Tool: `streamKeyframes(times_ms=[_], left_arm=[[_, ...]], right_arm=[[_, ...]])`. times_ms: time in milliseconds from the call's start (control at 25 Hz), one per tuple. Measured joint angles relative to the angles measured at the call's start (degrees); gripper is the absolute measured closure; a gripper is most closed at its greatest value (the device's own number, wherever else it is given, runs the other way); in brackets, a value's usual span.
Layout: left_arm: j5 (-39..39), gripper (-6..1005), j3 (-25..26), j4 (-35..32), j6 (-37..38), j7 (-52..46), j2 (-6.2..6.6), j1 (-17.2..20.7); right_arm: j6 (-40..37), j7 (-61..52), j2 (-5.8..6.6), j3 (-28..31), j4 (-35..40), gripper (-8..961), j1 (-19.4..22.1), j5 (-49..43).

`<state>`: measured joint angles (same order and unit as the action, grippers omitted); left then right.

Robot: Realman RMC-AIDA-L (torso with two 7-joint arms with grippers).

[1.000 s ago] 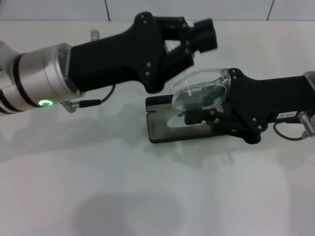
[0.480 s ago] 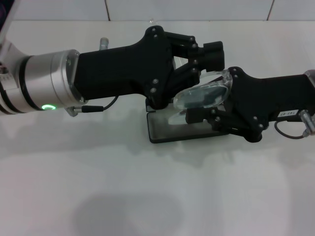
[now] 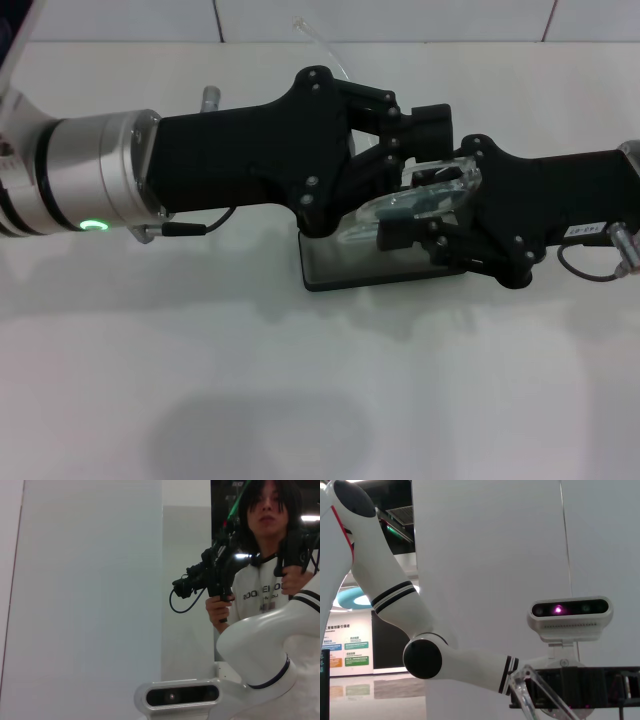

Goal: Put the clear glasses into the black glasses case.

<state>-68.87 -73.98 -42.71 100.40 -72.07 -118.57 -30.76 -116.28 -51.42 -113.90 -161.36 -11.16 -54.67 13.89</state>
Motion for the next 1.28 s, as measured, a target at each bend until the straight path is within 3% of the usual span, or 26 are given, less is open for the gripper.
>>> streamKeyframes(times_ms=[280, 560, 720, 1040, 1280], left_arm=[[0.2, 906, 0.8, 0.2, 0.0, 0.4, -0.41, 0.4], [1.0, 905, 5.8, 3.2, 0.0, 1.6, -0.99, 0.7], [5.6, 905, 8.7, 6.3, -0.4, 3.0, -1.07, 1.6], [12.9, 917, 12.4, 8.5, -8.0, 3.3, -1.28, 4.3], [15.0, 922, 12.0, 10.6, -15.4, 1.8, -1.26, 3.1]], right_arm=[[0.0, 0.0, 0.00, 0.0, 0.0, 835, 0.0, 0.1], [-0.3, 0.8, 0.00, 0.0, 0.0, 835, 0.8, 0.4], [-0.6, 1.4, 0.00, 0.0, 0.0, 835, 1.4, 1.0], [-3.2, 4.8, 0.33, -0.1, -0.1, 836, 2.8, 2.8], [-6.7, 7.6, 0.75, -0.3, -0.3, 836, 2.5, 2.7]])
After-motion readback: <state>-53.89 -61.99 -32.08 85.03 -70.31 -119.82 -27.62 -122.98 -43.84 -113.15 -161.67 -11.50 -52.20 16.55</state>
